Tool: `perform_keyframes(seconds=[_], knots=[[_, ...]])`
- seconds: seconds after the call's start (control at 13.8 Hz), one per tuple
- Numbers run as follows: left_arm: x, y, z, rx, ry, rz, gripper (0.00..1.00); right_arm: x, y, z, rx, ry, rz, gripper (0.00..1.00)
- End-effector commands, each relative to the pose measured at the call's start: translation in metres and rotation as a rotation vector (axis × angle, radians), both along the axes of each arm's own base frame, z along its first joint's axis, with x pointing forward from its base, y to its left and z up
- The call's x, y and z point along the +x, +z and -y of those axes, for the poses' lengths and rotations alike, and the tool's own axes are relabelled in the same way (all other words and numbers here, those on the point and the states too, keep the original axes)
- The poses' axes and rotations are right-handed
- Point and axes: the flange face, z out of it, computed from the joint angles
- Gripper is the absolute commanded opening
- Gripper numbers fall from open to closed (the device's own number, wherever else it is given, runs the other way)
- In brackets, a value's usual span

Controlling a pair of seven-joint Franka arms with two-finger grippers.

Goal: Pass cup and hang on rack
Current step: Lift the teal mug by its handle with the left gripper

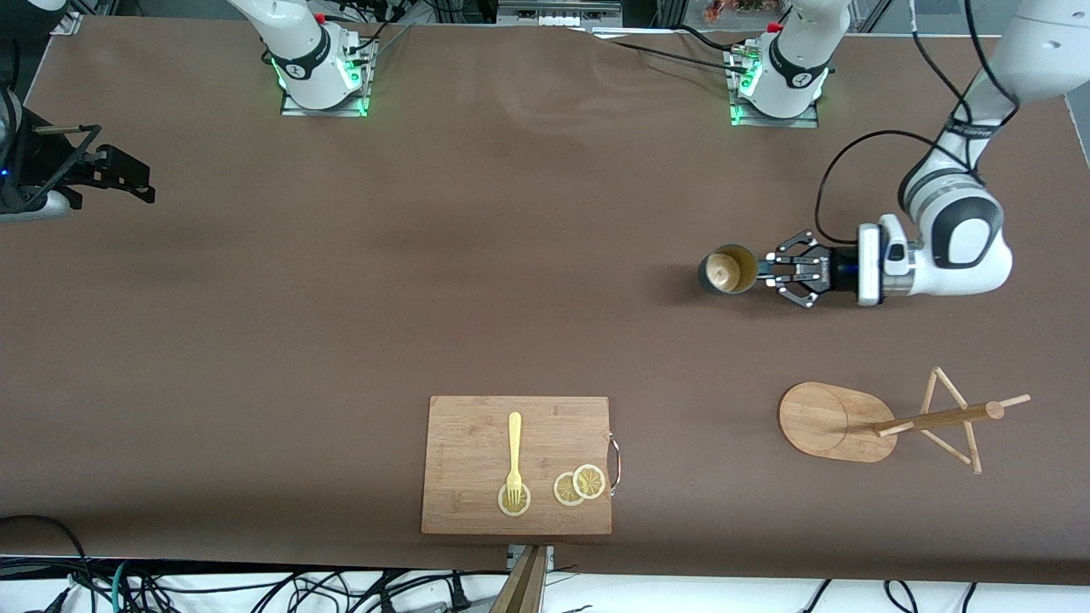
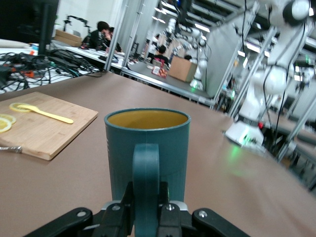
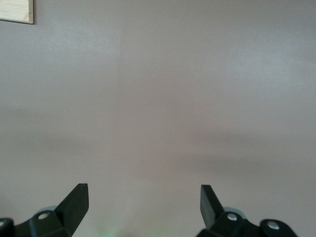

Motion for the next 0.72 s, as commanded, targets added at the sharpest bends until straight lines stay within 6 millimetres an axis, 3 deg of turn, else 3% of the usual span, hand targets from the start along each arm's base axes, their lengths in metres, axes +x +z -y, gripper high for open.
perform_keyframes(seconds=[0.0,0.36,0.51,0.65], knots=[[-0.019,0.008,-0.038,-0.022,0.020,-0.151,0.00,-0.001,0.007,-0.002,0.017,-0.010,0.002,1.00],[-0.028,0.025,-0.097,-0.214,0.030,-0.410,0.00,-0.002,0.007,-0.002,0.017,-0.012,0.001,1.00],[-0.038,0.017,-0.113,-0.300,0.035,-0.556,0.00,-0.001,0.007,-0.002,0.017,-0.012,0.002,1.00],[-0.033,0.017,-0.123,-0.360,0.005,-0.614,0.00,-0.001,0.007,-0.002,0.017,-0.012,0.002,1.00]])
